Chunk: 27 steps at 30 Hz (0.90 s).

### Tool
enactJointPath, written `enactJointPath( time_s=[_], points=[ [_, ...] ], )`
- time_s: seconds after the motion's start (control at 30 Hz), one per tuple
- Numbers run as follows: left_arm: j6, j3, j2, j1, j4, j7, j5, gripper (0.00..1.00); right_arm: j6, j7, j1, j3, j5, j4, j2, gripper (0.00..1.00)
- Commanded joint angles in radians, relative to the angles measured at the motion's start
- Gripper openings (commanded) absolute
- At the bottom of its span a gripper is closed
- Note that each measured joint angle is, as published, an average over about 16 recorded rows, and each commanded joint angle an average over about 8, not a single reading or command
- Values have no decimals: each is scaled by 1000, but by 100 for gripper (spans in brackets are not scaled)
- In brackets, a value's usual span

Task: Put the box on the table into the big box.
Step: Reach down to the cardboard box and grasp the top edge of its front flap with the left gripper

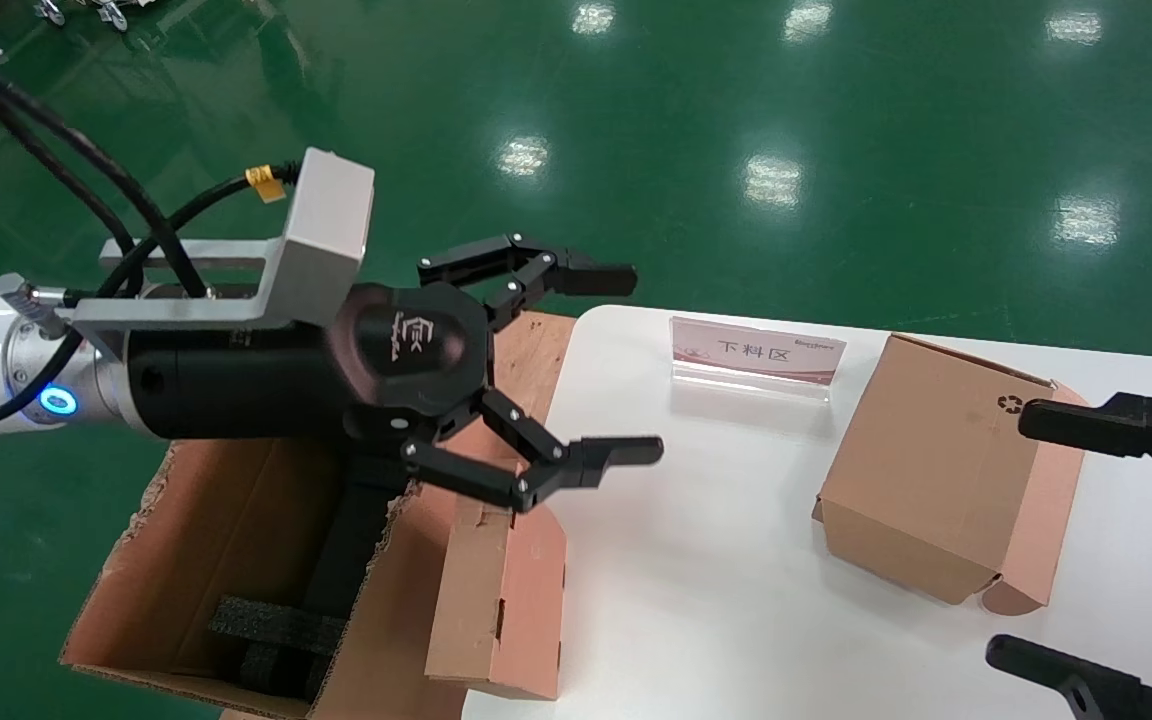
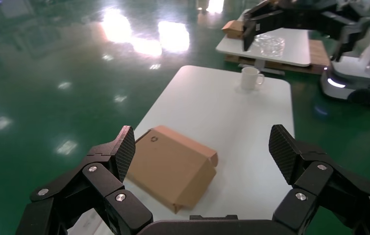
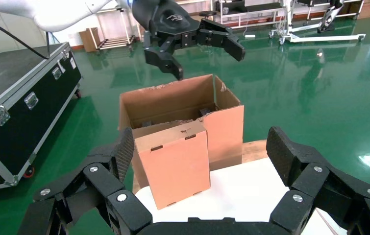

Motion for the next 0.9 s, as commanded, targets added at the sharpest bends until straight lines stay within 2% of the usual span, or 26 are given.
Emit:
enactJointPath(
  time_s=[0.03, 0.43, 0.67, 0.9],
  points=[
    [-12, 2, -6, -2, -1, -7, 6, 100, 0, 0, 0, 0, 0, 0, 0, 100],
    [-85, 104, -39, -117, -48, -235, 196, 100, 0, 0, 0, 0, 0, 0, 0, 100],
    [-63, 207, -31, -230, -83, -444, 353, 100, 0, 0, 0, 0, 0, 0, 0, 100],
    [-11, 354, 3, -369, -121, -692, 528, 100, 0, 0, 0, 0, 0, 0, 0, 100]
  ],
)
